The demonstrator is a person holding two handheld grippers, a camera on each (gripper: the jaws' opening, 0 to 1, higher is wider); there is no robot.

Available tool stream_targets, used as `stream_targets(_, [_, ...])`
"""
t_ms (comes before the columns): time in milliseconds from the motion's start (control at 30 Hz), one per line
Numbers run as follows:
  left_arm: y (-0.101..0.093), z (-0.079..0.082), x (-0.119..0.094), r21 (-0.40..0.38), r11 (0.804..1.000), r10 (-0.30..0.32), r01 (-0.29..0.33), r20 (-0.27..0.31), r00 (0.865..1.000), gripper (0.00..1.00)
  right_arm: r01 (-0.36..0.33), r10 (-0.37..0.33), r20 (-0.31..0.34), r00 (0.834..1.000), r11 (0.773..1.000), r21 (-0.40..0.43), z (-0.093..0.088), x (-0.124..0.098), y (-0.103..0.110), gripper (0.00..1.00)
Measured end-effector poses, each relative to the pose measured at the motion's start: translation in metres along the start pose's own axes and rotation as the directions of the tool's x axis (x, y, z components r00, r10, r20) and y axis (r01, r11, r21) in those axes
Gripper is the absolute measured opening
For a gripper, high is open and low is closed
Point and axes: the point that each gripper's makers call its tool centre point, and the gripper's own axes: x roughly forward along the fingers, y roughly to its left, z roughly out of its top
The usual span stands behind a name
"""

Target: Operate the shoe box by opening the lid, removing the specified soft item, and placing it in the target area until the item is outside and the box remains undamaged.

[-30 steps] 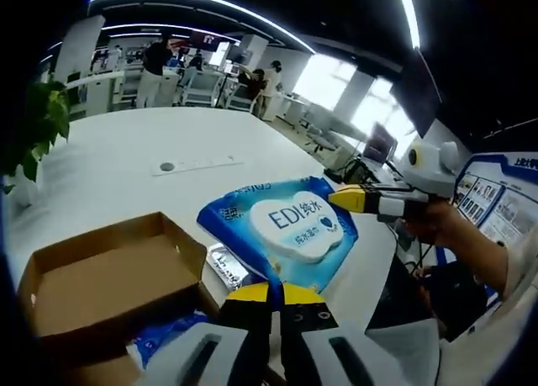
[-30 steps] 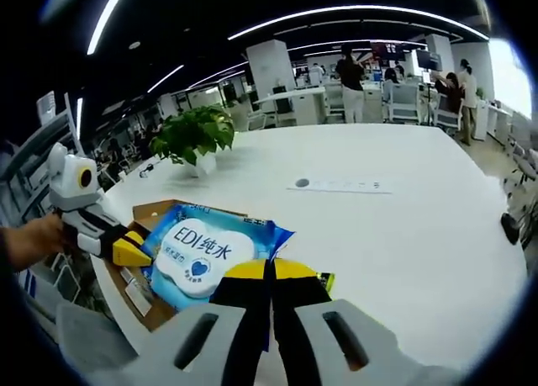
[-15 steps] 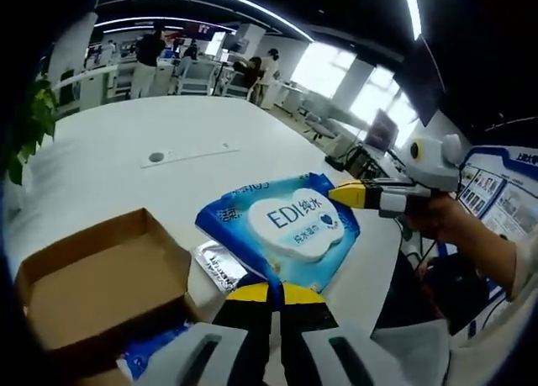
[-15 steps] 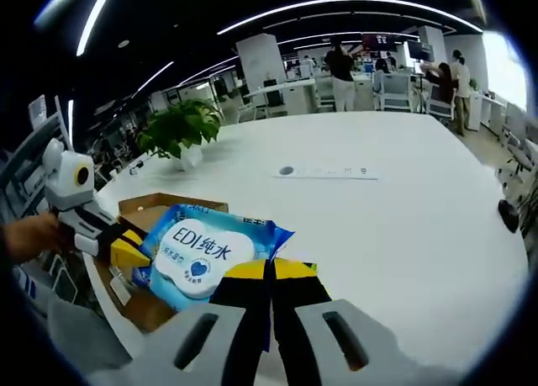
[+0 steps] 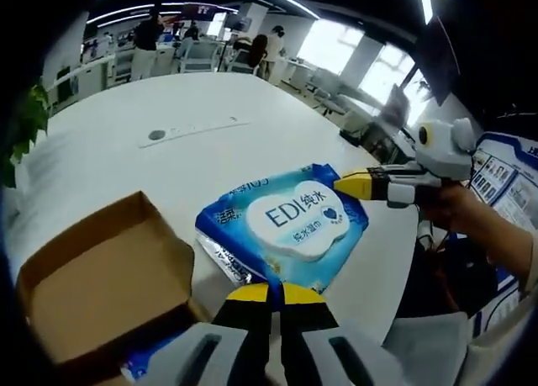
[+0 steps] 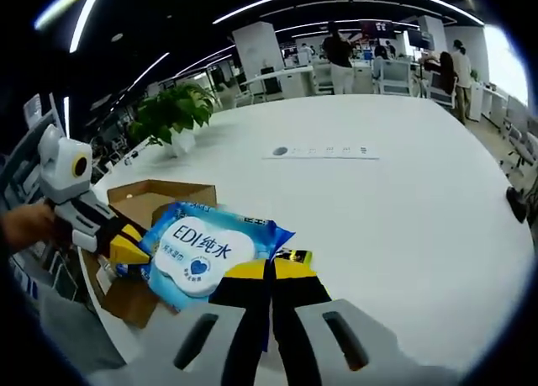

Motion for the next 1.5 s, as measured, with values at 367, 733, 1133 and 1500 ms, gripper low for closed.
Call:
stream_targets(367, [0.009, -0.008, 0.018, 0.046, 0.998, 0.053, -0.049, -0.081, 0.995, 0.00, 0.005, -0.004, -0.045, 0.999, 1.000, 0.022, -0.019, 0.021, -0.011, 0.00])
stream_targets(733, [0.017, -0.016, 0.030, 0.124, 0.988, 0.105, -0.087, -0.144, 0.984, 0.01, 0.009, -0.006, -0.076, 0.997, 0.999, 0.040, -0.034, 0.038, -0.017, 0.00])
stream_targets(1133, [0.024, -0.020, 0.036, 0.173, 0.979, 0.133, -0.103, -0.168, 0.977, 0.01, 0.007, -0.004, -0.079, 0.997, 0.999, 0.035, -0.039, 0.043, -0.020, 0.00])
stream_targets(1500, [0.023, -0.022, 0.036, 0.197, 0.974, 0.149, -0.115, -0.167, 0.975, 0.05, 0.030, -0.031, -0.070, 0.997, 0.999, -0.016, -0.037, 0.044, -0.022, 0.01])
